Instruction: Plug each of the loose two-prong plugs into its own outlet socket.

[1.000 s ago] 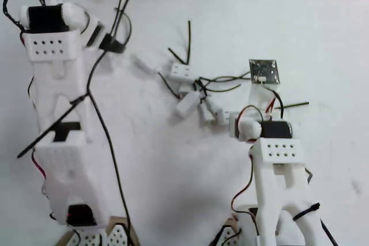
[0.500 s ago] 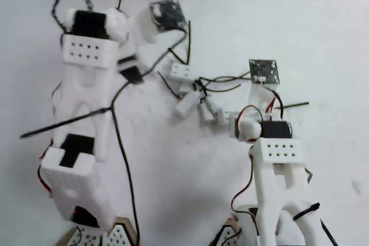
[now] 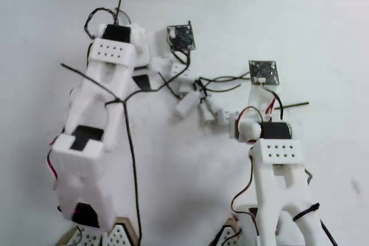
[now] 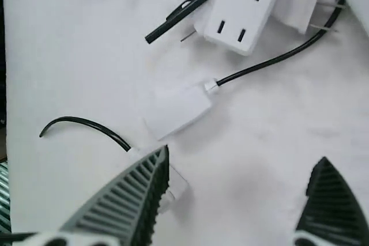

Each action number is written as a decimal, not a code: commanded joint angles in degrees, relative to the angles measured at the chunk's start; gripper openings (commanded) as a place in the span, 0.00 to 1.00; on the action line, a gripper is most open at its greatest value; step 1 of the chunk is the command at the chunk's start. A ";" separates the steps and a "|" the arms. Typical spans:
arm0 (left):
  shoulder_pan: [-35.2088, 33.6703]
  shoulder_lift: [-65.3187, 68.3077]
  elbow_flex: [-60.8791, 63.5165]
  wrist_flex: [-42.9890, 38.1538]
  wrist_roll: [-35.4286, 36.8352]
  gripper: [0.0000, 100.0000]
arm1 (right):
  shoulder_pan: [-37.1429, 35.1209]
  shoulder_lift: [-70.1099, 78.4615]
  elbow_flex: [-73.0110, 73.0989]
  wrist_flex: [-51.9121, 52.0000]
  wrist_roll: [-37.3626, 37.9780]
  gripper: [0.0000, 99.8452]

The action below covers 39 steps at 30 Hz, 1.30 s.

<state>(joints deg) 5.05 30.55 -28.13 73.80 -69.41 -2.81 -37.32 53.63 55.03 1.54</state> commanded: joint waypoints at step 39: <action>-1.63 41.36 -67.16 28.66 -2.90 0.14 | -0.48 0.04 -0.44 -1.27 0.53 0.33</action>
<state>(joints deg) 4.00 77.85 -95.03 101.49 -72.22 -2.90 -37.32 53.63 54.77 1.54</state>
